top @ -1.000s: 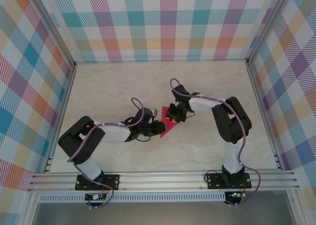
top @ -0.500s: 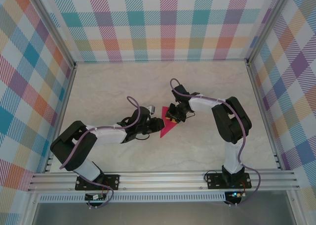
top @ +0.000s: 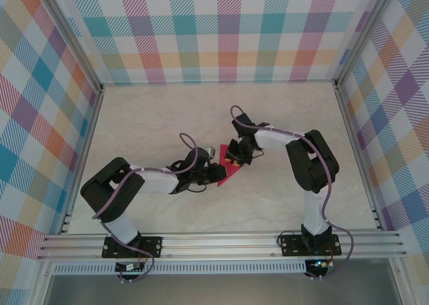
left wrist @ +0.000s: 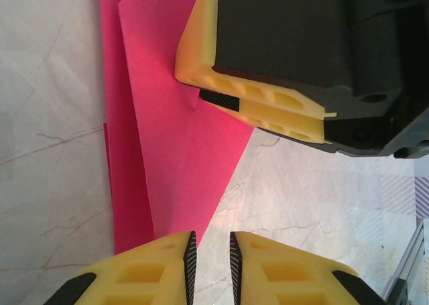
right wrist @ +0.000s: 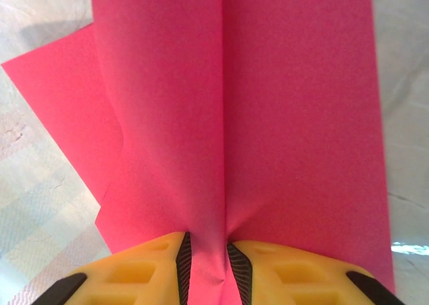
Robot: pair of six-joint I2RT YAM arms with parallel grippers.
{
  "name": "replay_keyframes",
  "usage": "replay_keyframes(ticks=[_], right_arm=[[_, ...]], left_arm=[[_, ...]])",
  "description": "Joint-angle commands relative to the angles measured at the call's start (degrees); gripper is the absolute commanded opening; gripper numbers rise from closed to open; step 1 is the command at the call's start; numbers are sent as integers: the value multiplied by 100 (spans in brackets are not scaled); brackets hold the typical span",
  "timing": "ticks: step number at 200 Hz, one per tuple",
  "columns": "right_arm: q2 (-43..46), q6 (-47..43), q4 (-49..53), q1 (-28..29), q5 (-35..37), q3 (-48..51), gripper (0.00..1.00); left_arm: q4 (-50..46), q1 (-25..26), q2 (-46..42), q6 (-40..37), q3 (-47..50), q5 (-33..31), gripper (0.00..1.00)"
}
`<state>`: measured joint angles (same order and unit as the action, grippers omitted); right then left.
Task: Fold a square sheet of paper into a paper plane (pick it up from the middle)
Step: Fourth fold the wing at the center of the table.
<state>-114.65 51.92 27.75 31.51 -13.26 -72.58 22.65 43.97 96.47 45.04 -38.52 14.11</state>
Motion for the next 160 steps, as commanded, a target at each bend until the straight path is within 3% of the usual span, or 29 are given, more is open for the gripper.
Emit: replay_keyframes(ticks=[1, 111, 160], right_arm=[[-888, 117, 483, -83, 1255, 413, 29], [-997, 310, 547, -83, 1297, 437, 29], [-912, 305, 480, -83, 1282, 471, 29]], left_arm=[[74, 57, 98, -21, -149, 135, 23], [-525, 65, 117, -40, -97, -358, 21], [-669, 68, 191, -43, -104, -303, 13]])
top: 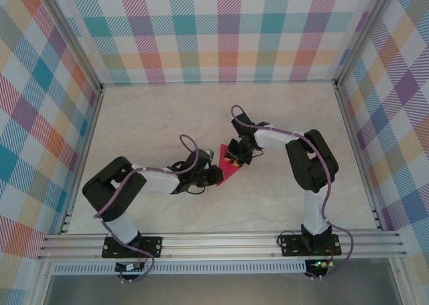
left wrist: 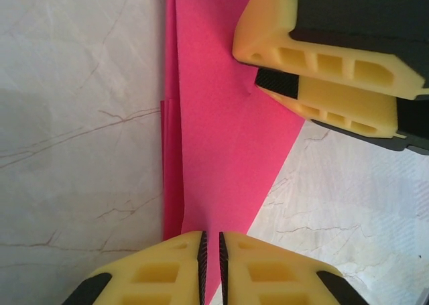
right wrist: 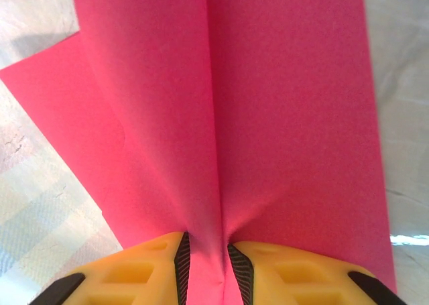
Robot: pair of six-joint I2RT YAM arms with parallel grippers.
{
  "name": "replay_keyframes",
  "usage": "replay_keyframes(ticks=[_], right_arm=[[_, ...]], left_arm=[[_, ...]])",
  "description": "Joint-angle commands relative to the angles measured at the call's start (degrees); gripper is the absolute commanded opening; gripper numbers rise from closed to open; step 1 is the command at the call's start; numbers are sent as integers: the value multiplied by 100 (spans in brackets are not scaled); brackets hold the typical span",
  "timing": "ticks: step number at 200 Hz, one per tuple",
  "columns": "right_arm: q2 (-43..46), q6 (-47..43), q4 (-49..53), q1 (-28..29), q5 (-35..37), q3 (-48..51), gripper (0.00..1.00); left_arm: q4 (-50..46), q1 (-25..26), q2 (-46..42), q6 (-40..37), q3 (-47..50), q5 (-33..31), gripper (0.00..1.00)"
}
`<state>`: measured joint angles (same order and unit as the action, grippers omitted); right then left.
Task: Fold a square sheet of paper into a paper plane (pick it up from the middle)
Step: Fourth fold the wing at the center of the table.
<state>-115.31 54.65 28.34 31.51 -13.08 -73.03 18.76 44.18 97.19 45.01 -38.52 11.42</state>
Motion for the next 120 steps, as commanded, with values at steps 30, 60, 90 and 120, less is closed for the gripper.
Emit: replay_keyframes(ticks=[30, 60, 90, 120], right_arm=[[-800, 19, 407, -83, 1264, 511, 29], [-774, 18, 377, -83, 1247, 526, 29], [-582, -67, 253, -92, 1139, 554, 29], [-66, -394, -162, -92, 846, 524, 31]], left_arm=[[-396, 48, 150, -72, -94, 47, 10], [-751, 54, 109, -93, -89, -183, 8], [-980, 49, 107, -129, -96, -344, 5], [-1007, 64, 169, -142, -84, -307, 2]])
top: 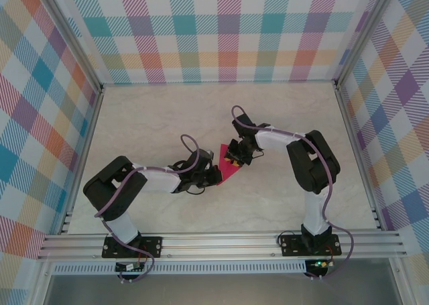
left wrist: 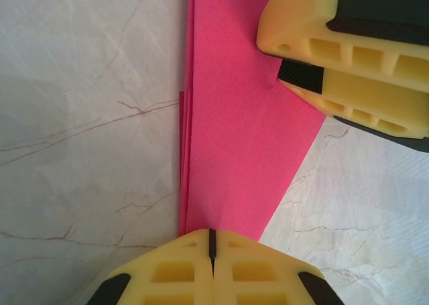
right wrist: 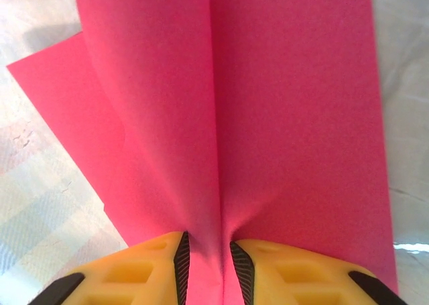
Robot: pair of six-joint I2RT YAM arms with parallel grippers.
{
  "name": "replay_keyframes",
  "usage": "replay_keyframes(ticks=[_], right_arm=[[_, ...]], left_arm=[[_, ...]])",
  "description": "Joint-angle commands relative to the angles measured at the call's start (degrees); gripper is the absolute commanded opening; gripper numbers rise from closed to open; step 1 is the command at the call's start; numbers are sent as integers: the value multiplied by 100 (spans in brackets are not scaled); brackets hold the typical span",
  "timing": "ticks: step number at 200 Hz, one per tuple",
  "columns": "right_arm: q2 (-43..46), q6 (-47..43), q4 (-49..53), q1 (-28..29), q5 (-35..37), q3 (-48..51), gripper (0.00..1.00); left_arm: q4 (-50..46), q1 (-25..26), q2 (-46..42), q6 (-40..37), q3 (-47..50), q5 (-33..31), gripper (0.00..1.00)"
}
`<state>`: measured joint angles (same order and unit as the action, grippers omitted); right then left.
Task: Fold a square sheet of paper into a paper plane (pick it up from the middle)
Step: Fourth fold the wing at the center of the table.
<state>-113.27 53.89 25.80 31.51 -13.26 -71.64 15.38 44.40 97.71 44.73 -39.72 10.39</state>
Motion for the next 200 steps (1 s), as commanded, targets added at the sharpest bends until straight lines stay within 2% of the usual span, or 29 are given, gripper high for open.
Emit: replay_keyframes(ticks=[1, 32, 72, 136, 200], right_arm=[[-245, -331, 70, -97, 848, 386, 31], [350, -936, -555, -145, 164, 258, 35], [979, -1445, -1022, -145, -134, 566, 36], [534, -1760, -1464, -123, -1415, 803, 27], [132, -1838, -1289, -136, -1195, 633, 23]], left_arm=[[-672, 42, 117, -109, 40, -209, 2], [-702, 42, 150, -129, 47, -155, 0], [-709, 42, 163, -154, 26, -131, 0], [-711, 36, 237, -175, -79, -47, 0], [-740, 42, 231, -149, -110, -55, 0]])
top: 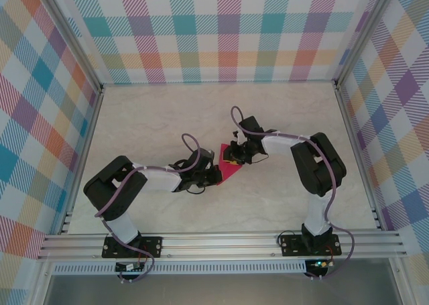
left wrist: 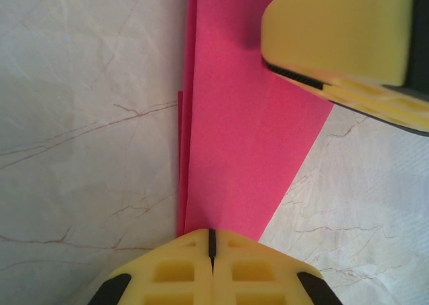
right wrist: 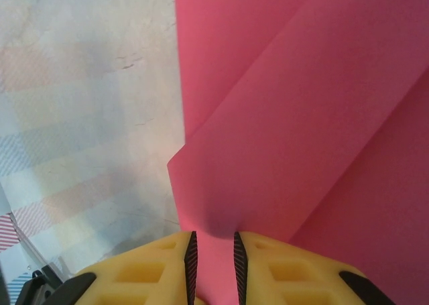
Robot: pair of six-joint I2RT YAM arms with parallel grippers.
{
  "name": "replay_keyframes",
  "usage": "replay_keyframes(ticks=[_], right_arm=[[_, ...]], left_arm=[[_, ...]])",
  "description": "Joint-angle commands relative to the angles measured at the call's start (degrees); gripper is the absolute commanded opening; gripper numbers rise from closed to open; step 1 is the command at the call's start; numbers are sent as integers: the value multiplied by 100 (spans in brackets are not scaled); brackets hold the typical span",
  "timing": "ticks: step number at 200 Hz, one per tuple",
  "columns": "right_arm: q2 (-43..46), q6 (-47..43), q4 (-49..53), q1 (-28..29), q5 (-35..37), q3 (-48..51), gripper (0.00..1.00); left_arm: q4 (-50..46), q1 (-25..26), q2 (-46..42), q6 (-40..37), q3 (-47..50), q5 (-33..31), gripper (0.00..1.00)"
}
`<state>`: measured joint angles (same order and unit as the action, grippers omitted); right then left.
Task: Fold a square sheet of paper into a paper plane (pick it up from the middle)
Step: Fourth fold the wing at the center of the table.
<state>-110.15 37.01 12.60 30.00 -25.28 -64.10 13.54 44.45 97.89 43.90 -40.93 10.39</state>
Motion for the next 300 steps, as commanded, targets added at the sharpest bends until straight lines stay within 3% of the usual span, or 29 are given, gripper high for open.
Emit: replay_keyframes(ticks=[1, 65, 130, 255, 300], right_arm=[[-186, -151, 36, 15, 20, -121, 23], [-397, -11, 304, 5, 765, -143, 22], [-508, 85, 339, 6, 831, -112, 22], [-593, 139, 419, 6, 953, -130, 22], [-593, 149, 443, 6, 1009, -130, 22]], left_arm=[[-560, 33, 213, -70, 12, -55, 0], [-489, 35, -107, -64, 39, 34, 0], [-169, 61, -740, -26, 233, 508, 15], [-852, 125, -367, -60, 9, -17, 16], [-780, 126, -254, -23, 28, 153, 17]])
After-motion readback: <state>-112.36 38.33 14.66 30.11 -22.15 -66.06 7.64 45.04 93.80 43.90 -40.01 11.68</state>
